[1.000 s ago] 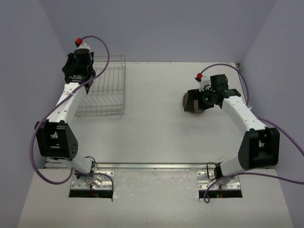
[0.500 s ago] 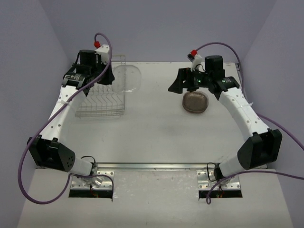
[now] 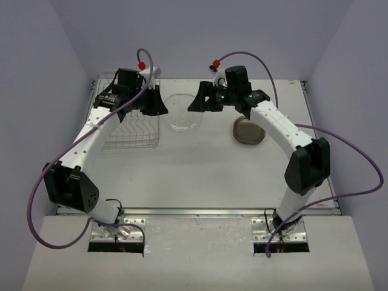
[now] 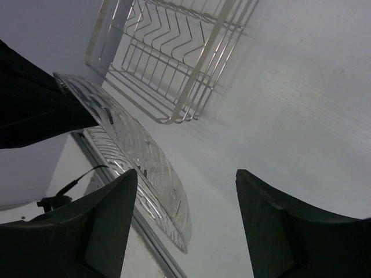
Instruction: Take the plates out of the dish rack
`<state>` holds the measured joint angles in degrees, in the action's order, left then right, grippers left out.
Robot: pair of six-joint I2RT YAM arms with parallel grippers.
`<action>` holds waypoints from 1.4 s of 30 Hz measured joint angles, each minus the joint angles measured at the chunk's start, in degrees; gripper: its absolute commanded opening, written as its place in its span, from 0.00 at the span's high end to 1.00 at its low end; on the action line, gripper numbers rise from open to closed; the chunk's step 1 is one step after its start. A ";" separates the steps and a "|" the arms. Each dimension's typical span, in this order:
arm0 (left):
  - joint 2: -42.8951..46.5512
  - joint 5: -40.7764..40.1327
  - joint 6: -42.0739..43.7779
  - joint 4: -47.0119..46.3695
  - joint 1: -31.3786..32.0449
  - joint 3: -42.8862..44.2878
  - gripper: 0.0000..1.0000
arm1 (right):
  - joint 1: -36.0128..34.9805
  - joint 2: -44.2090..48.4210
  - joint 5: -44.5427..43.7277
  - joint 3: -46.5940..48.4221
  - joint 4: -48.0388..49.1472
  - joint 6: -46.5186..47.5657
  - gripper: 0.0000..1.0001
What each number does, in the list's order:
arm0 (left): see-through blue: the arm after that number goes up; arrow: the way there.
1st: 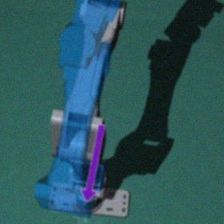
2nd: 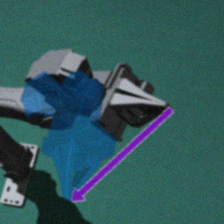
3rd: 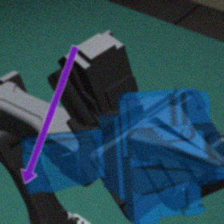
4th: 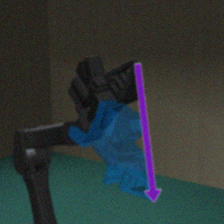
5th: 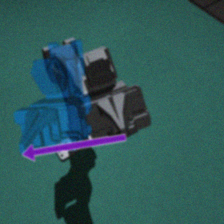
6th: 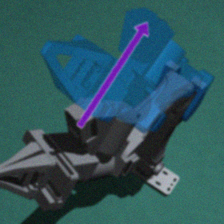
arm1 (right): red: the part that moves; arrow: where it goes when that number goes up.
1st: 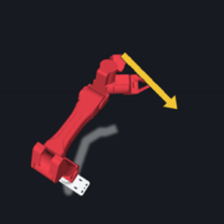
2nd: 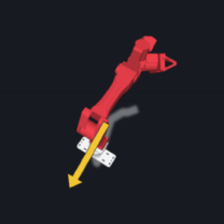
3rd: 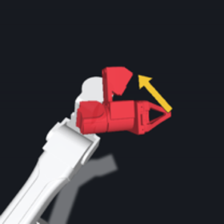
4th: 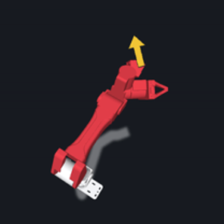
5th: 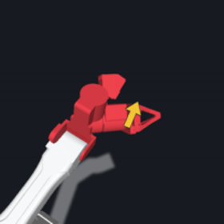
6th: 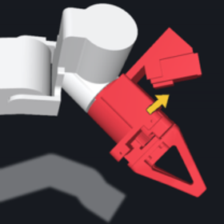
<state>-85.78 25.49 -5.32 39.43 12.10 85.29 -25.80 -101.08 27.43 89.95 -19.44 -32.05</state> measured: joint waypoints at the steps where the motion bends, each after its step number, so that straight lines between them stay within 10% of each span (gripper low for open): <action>1: 0.00 0.16 -0.16 -0.05 0.00 -0.11 1.00 | -0.24 -0.24 -0.30 -0.10 -0.22 -0.34 0.48; 9: 0.00 -0.11 -1.03 -1.21 0.00 -1.88 0.93 | -0.60 0.90 -1.12 -3.80 1.11 -1.15 1.00; 15: 0.06 -1.06 -1.32 -1.27 0.00 -2.59 0.01 | -0.77 2.24 -2.06 -5.81 0.84 0.55 1.00; 22: 0.07 -7.56 -1.55 -0.34 -0.83 -2.59 0.00 | 6.44 6.78 -2.02 -9.75 -3.71 6.17 1.00; 33: 0.02 -10.23 -1.38 0.49 -3.21 -2.46 0.00 | 38.36 2.55 3.15 -9.29 -21.10 29.00 1.00; 42: -0.90 -10.39 -1.16 1.22 -3.21 -0.57 0.00 | 39.94 -11.46 9.92 -1.02 -30.85 35.49 1.00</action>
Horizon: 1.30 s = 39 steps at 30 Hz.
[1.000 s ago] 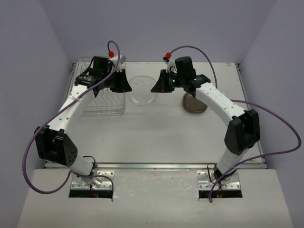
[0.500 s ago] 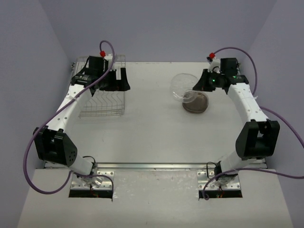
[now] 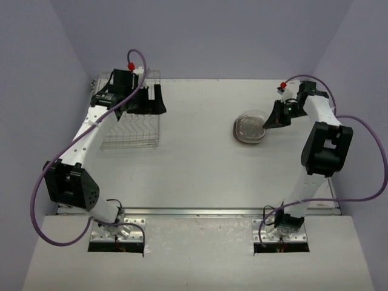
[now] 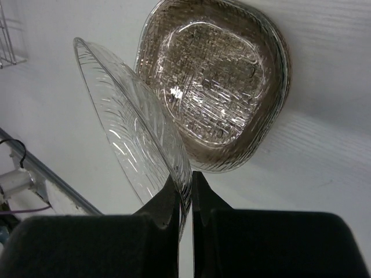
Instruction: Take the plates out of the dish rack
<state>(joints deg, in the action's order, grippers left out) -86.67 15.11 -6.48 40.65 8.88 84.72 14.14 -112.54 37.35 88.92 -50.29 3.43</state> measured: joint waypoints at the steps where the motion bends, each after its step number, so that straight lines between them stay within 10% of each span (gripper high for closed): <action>1: 0.00 -0.09 0.02 -0.02 0.00 0.03 0.00 | 0.05 -1.22 0.56 1.07 -0.13 -0.05 1.00; 16: 0.00 -0.54 0.20 0.29 0.00 -0.15 0.00 | 0.77 -10.63 3.84 9.53 -1.78 -2.64 0.93; 24: 0.00 -0.54 0.20 0.32 0.00 -0.30 0.00 | 0.77 -12.06 3.41 9.60 -2.50 -3.53 0.21; 39: 3.71 -3.23 0.38 0.78 -2.79 -0.43 0.00 | -0.68 3.68 -4.80 11.56 -0.56 -6.31 0.05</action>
<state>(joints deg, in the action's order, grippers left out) -82.96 11.88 -6.10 41.43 6.10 84.29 13.47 -108.86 32.55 100.49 -50.84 -2.87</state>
